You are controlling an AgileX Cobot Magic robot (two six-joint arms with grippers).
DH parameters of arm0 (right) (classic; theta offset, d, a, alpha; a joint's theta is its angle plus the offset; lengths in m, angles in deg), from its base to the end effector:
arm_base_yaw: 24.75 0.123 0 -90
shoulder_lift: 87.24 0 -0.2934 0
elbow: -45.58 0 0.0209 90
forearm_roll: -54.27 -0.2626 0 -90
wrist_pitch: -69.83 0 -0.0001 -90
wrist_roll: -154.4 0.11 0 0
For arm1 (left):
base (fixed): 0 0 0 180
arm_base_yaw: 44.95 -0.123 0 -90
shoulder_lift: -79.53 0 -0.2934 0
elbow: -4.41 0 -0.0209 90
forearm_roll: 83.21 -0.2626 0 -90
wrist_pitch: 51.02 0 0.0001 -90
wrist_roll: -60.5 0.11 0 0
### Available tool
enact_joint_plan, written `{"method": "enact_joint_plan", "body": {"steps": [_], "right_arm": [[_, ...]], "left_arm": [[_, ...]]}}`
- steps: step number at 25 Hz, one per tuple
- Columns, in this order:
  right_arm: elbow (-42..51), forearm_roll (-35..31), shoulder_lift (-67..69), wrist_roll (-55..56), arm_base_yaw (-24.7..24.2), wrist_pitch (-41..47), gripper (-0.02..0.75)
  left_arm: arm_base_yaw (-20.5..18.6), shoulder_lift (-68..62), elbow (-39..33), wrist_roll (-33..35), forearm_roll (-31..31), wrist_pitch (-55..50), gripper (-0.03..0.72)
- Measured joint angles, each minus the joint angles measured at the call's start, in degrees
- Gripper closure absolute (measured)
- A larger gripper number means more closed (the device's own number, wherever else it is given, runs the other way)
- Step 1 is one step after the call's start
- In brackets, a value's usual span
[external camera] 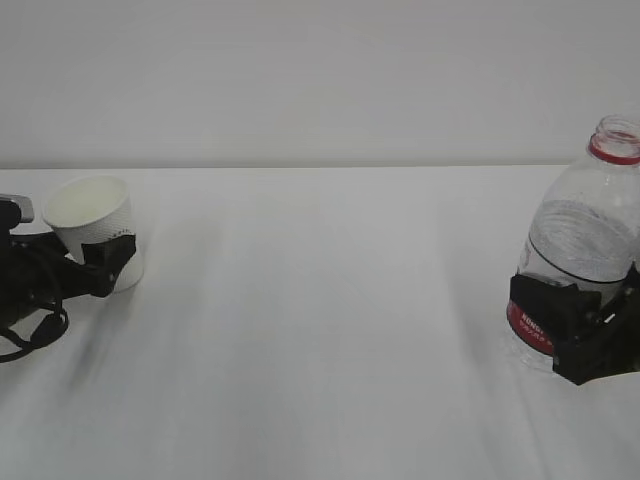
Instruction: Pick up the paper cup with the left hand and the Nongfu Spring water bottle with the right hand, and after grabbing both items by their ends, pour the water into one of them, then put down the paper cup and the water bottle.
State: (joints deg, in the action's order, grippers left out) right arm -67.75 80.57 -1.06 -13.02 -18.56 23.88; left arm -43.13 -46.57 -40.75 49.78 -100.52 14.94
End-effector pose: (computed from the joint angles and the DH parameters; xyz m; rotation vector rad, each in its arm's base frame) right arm 0.2118 0.0582 0.1558 -0.4244 1.8657 0.3085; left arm 0.3339 -0.0405 0.0739 0.1648 1.8490 -0.3194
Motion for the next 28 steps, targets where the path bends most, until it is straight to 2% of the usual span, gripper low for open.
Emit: {"method": "enact_joint_plan", "body": {"steps": [10,28], "right_arm": [[0.0,0.0,0.0,0.0,0.0,0.0,0.288],[0.0,0.0,0.0,0.0,0.0,0.0,0.288]], "left_arm": [[0.0,-0.2,3.6,0.0,0.0,-0.5,-0.004],[0.0,-5.2,3.7,0.0,-0.1,-0.5,0.003]]}}
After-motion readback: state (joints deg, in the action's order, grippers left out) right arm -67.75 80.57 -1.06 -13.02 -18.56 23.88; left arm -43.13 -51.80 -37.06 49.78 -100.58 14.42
